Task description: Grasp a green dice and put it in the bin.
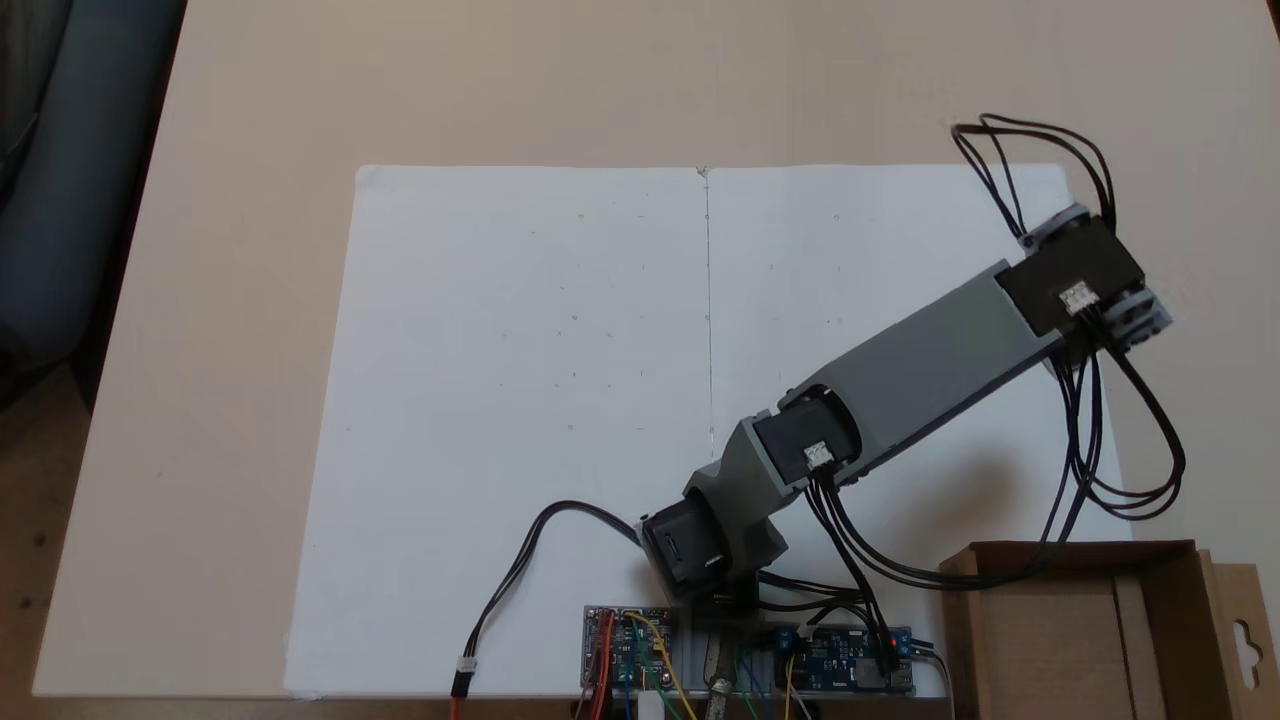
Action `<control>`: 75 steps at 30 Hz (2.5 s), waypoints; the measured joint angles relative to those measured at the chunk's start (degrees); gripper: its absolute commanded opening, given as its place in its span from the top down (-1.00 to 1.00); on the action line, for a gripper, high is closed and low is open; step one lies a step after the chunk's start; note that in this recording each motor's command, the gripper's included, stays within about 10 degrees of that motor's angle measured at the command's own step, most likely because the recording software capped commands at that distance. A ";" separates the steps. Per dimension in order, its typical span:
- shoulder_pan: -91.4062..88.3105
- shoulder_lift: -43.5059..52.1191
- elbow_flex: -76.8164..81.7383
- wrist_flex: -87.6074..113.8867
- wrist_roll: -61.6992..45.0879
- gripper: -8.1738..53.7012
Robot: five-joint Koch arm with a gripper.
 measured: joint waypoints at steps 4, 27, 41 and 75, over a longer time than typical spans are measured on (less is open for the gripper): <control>11.43 -1.76 -0.09 0.00 -2.90 0.35; 35.24 -14.41 0.53 0.26 -15.64 -0.39; 28.12 -11.78 2.99 0.70 -14.06 -0.63; -61.44 6.86 20.13 -30.76 2.90 -0.68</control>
